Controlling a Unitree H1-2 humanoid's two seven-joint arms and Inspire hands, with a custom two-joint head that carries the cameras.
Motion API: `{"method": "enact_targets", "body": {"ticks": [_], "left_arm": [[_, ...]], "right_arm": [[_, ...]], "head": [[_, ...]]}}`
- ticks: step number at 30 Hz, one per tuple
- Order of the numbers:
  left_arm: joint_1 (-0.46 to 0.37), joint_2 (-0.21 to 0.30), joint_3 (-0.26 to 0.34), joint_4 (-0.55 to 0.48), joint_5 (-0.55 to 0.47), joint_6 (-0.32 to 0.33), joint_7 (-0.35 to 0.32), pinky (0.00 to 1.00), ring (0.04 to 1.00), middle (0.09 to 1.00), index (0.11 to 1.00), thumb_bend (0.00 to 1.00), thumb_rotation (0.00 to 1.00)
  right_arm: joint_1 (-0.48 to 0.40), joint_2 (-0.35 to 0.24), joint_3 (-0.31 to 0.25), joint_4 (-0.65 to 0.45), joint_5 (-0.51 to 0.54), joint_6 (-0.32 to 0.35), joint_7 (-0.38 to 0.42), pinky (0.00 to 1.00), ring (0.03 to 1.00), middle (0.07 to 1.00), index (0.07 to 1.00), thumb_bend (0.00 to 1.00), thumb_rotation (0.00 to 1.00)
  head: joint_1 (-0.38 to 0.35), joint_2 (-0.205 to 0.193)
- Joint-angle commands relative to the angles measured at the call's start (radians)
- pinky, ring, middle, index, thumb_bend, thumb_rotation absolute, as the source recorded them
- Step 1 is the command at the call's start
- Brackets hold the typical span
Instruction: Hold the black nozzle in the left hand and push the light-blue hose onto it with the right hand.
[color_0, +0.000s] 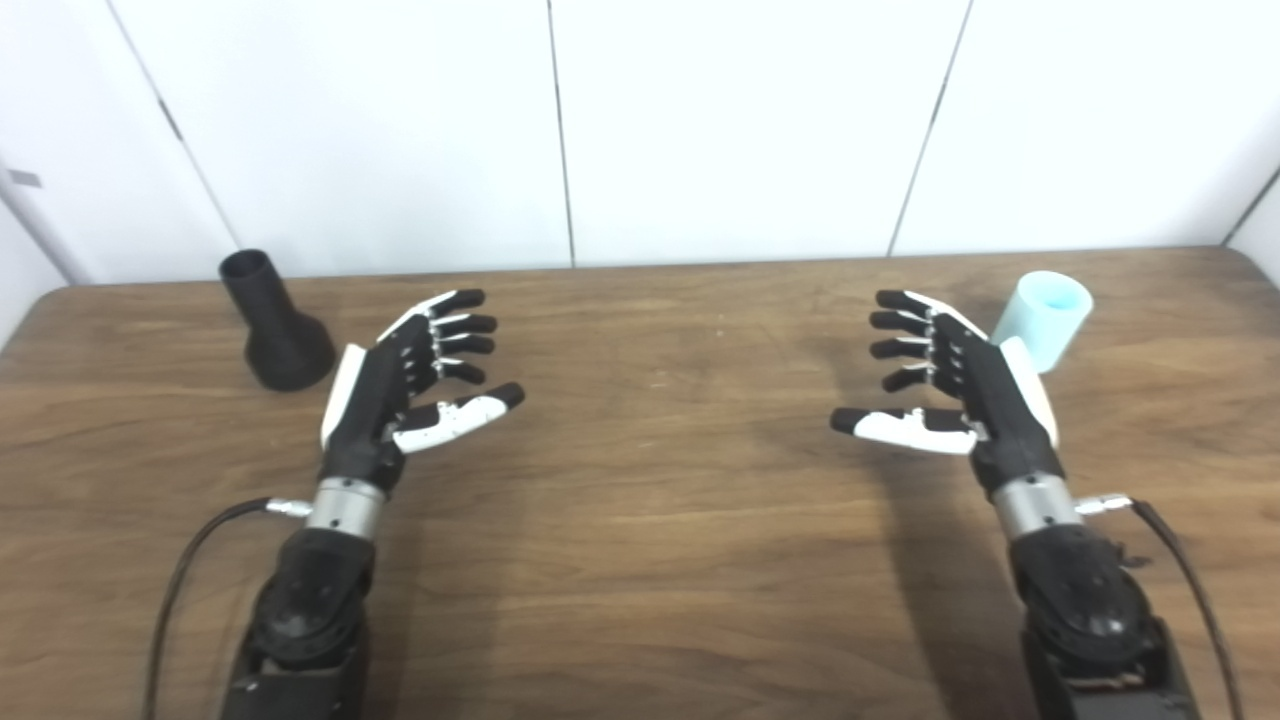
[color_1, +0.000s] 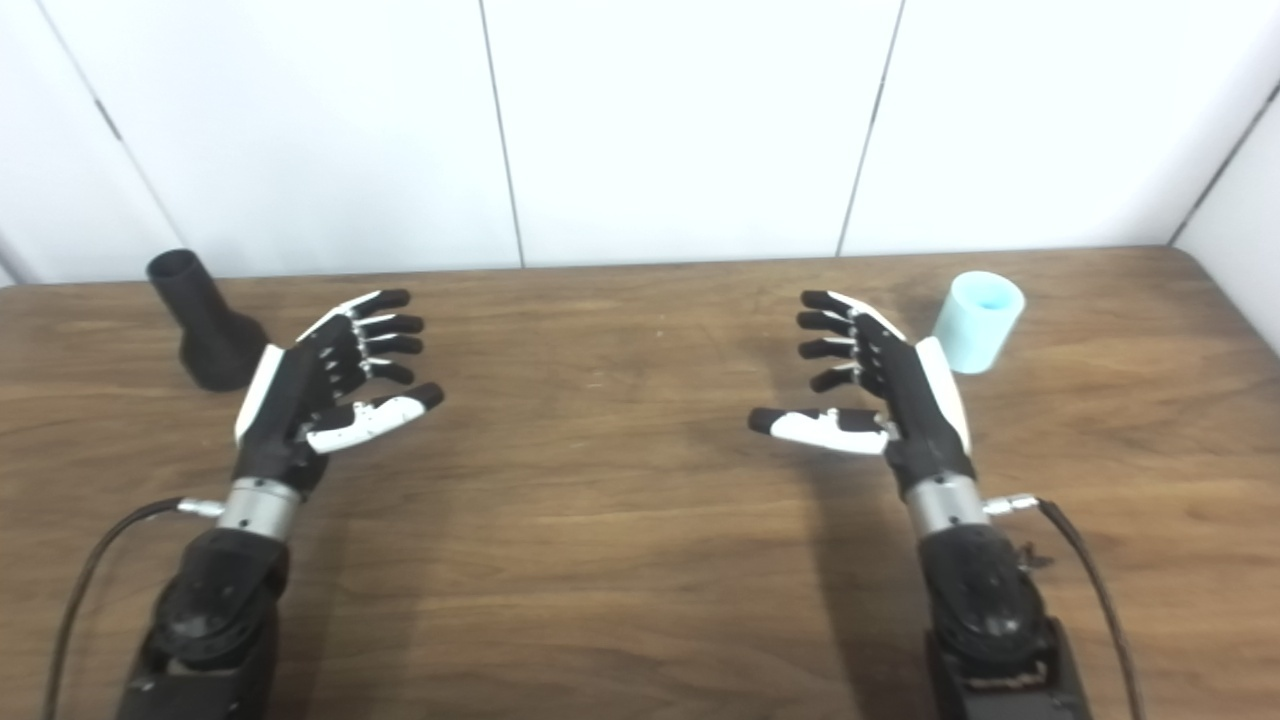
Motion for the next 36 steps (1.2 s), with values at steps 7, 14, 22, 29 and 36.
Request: {"method": "enact_targets", "body": {"ticks": [7,14,22,29,36], "left_arm": [[-0.025,-0.054,-0.053,0.052,0.096,-0.077,0.075,0.53,0.666,0.688,0.692,0.73,0.02],[-0.026,-0.065,-0.056,0.062,0.095,-0.077,0.087,0.56,0.666,0.689,0.693,0.73,0.03],[-0.023,-0.07,-0.042,0.031,0.09,-0.076,0.103,0.56,0.674,0.683,0.693,0.73,0.03],[-0.039,-0.055,0.006,-0.08,0.156,-0.071,0.175,0.57,0.678,0.685,0.68,0.74,0.07],[-0.123,0.028,0.094,-0.072,0.199,-0.095,0.245,0.6,0.709,0.734,0.709,0.76,0.14]], "right_arm": [[0.006,-0.049,-0.041,0.014,0.077,-0.097,0.031,0.55,0.703,0.785,0.806,0.71,0.0],[0.001,-0.048,-0.056,0.058,0.138,-0.125,0.052,0.55,0.725,0.803,0.814,0.68,0.0],[0.003,-0.048,-0.051,0.059,0.125,-0.127,0.05,0.54,0.72,0.793,0.816,0.68,0.0],[-0.004,-0.05,-0.055,0.072,0.127,-0.128,0.05,0.52,0.709,0.783,0.81,0.69,0.0],[-0.006,-0.052,-0.057,0.078,0.129,-0.134,0.051,0.53,0.713,0.786,0.813,0.68,0.0]], "head": [[0.151,-0.122],[0.167,-0.144],[0.165,-0.145],[0.169,-0.152],[0.171,-0.156]]}}
